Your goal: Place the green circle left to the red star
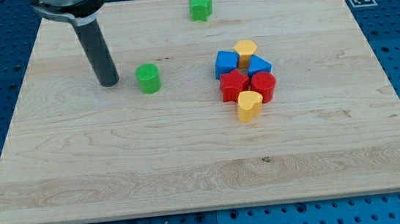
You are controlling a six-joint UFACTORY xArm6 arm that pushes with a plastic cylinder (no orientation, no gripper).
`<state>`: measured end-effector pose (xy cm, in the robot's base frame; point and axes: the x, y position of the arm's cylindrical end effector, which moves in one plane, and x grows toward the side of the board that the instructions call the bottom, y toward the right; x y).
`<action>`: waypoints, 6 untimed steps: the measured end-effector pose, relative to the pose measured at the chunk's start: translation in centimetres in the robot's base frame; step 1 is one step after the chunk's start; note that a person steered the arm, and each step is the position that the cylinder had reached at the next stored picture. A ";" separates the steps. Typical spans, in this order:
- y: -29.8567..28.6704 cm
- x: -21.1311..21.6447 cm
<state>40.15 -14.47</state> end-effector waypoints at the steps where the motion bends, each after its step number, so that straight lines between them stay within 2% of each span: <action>1: 2.2 0.0; 5: 13.3 1.9; 6: 12.9 0.3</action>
